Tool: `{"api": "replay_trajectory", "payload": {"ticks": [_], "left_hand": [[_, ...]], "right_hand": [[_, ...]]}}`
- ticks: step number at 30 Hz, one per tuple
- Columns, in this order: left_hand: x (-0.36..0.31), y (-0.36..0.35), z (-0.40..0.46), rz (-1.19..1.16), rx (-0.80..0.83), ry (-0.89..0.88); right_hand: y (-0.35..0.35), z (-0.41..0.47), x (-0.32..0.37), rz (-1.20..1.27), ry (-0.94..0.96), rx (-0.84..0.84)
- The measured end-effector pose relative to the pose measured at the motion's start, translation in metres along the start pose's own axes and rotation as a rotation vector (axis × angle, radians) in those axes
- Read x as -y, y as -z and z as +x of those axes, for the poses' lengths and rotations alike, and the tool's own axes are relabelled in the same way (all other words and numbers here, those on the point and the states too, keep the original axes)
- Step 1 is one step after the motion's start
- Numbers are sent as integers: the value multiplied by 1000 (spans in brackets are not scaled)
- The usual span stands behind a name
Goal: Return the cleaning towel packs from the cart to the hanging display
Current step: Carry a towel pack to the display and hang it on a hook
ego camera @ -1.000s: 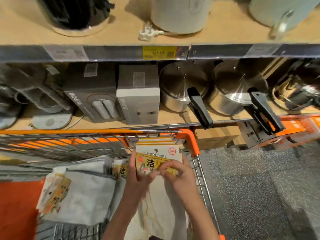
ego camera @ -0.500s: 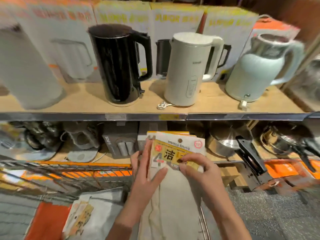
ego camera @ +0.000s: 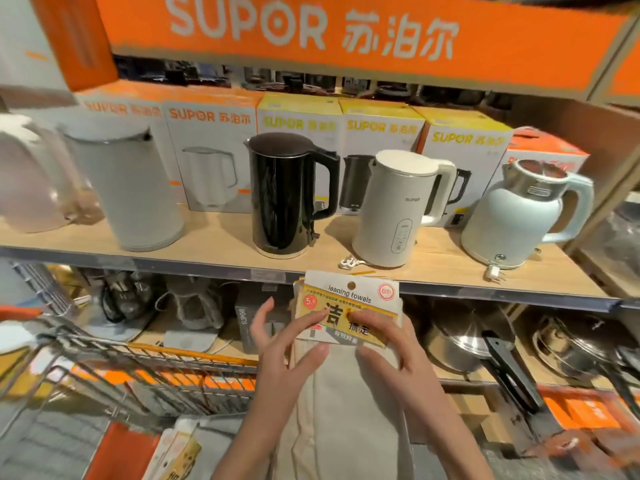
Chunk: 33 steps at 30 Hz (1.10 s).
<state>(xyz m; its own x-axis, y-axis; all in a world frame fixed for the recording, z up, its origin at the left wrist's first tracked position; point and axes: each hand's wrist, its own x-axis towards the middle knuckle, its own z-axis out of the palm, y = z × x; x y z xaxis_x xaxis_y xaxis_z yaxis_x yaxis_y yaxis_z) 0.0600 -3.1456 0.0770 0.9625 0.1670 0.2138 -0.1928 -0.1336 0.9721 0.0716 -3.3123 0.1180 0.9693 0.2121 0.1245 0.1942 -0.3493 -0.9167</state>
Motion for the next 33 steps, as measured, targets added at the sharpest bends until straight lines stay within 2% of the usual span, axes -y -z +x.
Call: {"api": "replay_trajectory", "payload": {"ticks": [3, 6, 8, 15, 17, 22, 30, 33], "left_hand": [[-9, 14, 2, -51, 14, 92], [-16, 33, 2, -117, 130, 174], [-19, 49, 4, -167, 246, 193], [-21, 110, 5, -299, 744, 235], [-26, 123, 0, -273, 841, 209], [-45, 137, -30, -258, 949, 147], [-84, 127, -115, -218, 1019, -105], [-95, 122, -156, -225, 1116, -169]], "right_hand": [[-11, -2, 17, 45, -27, -31], [-25, -9, 33, 122, -37, -131], [-34, -18, 44, 195, -26, -228], [-82, -64, 79, 94, -65, -522], [-97, -84, 86, 98, -90, -592], [-124, -137, 112, 165, -107, -764], [-144, -242, 162, 311, -152, -971], [-152, -294, 175, 313, -168, -1077]]}}
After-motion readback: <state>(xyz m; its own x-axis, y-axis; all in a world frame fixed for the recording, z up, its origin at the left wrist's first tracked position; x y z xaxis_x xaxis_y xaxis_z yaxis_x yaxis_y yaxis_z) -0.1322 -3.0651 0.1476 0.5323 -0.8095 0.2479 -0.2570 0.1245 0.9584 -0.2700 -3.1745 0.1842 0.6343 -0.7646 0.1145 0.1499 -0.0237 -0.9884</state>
